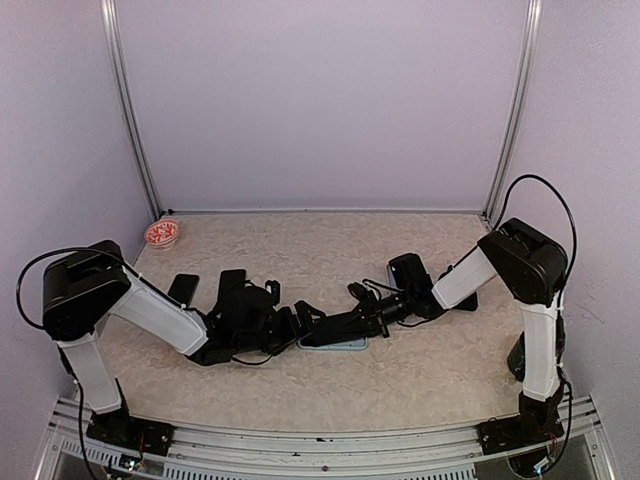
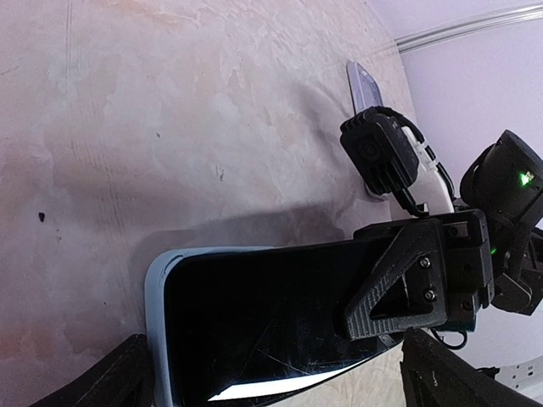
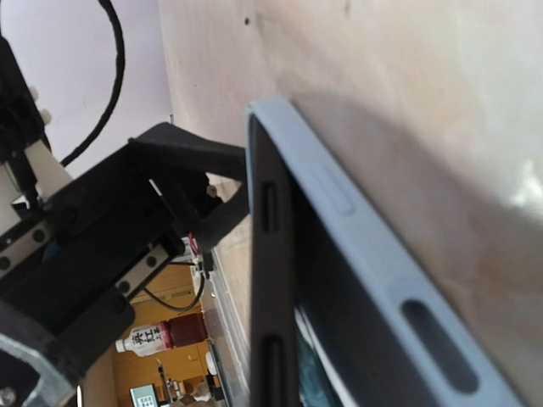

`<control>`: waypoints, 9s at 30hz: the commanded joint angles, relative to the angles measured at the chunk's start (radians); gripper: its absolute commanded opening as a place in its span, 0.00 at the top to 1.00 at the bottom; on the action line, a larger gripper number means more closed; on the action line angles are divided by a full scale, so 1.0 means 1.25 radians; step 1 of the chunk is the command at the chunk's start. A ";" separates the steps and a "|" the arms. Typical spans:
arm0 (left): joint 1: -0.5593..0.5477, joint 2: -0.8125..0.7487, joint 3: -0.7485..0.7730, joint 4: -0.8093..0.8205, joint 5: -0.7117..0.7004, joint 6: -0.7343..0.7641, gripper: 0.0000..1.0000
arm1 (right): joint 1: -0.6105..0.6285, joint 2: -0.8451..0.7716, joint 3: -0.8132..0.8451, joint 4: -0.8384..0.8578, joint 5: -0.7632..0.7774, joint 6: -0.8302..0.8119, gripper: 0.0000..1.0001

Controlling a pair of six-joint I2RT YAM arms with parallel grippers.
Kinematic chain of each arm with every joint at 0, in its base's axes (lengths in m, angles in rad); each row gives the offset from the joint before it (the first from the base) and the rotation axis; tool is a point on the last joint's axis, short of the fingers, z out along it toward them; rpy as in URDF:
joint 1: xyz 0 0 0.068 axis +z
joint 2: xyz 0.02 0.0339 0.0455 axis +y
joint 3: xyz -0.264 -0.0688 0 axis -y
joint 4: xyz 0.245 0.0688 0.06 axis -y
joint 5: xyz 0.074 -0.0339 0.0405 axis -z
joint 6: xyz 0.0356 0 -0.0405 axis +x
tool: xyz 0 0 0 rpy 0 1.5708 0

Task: Put the phone into the phone case
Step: Install the phone into the phone case, then pass from the right arm to the left, then press the corner of the phone case at the bottom right corner of the phone case, then press the corner of the phone case at the bottom left corner of the phone case.

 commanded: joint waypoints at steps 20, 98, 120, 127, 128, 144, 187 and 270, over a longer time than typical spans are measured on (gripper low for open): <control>-0.032 0.022 0.023 0.057 0.076 -0.014 0.01 | 0.070 0.075 -0.003 0.003 0.048 0.059 0.93; 0.011 -0.137 -0.008 0.028 0.164 0.071 0.02 | 0.072 -0.041 -0.110 0.402 -0.026 0.102 0.92; -0.003 -0.165 -0.035 0.081 0.208 0.076 0.39 | 0.070 -0.025 -0.111 0.475 -0.056 0.135 0.90; -0.003 -0.182 -0.037 0.061 0.200 0.089 0.55 | 0.071 -0.047 -0.092 0.364 -0.048 0.056 0.90; -0.003 -0.182 -0.035 0.061 0.201 0.089 0.58 | 0.070 -0.049 -0.091 0.358 -0.048 0.051 0.90; -0.004 -0.183 -0.039 0.119 0.230 0.084 0.98 | 0.069 -0.056 -0.071 0.273 -0.044 0.001 0.77; -0.016 -0.429 -0.054 -0.084 0.140 0.278 1.00 | -0.026 -0.384 -0.041 -0.301 0.075 -0.424 0.25; -0.010 -0.416 -0.060 0.021 0.349 0.401 0.60 | 0.064 -0.547 -0.036 -0.322 -0.022 -0.585 1.00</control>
